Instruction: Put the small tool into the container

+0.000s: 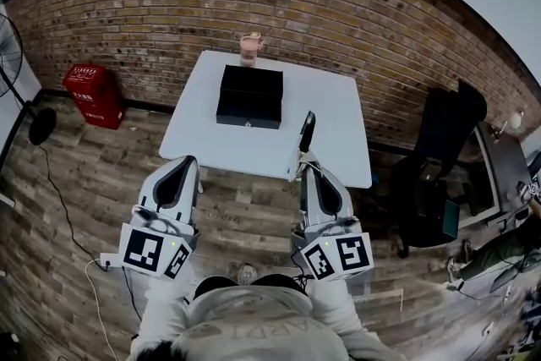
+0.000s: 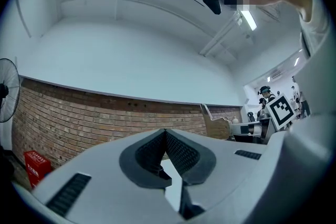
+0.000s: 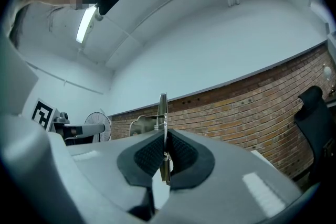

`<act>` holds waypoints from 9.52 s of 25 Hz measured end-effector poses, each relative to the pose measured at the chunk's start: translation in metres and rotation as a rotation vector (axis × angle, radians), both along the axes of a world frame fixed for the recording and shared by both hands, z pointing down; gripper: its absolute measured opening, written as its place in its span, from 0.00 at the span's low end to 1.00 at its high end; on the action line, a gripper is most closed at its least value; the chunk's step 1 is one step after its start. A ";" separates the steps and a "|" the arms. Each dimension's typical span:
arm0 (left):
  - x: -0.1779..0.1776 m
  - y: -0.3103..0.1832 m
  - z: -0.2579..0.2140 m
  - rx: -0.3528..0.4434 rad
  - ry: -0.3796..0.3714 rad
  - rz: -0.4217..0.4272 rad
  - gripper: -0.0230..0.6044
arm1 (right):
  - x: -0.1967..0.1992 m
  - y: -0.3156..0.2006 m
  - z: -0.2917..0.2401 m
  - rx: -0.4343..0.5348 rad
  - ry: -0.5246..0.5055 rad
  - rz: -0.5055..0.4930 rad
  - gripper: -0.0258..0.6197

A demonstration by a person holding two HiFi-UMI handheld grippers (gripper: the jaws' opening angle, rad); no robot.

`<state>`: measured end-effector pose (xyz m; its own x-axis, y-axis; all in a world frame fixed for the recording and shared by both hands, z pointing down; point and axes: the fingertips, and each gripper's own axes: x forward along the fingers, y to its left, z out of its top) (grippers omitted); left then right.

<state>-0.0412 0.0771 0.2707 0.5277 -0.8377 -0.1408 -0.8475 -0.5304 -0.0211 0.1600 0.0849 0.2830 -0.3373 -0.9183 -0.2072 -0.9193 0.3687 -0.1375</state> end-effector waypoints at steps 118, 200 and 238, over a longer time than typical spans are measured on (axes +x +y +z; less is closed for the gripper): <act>-0.111 -0.401 0.095 -0.244 -0.031 -0.089 0.04 | -0.096 -0.460 0.354 -0.436 1.464 -0.446 0.08; -0.036 -0.322 0.053 -0.135 -0.037 0.195 0.04 | -0.031 -0.311 0.145 -0.397 0.354 0.096 0.05; -0.008 -0.315 0.043 -0.112 -0.006 0.269 0.04 | -0.004 -0.261 0.045 -0.148 0.170 0.253 0.05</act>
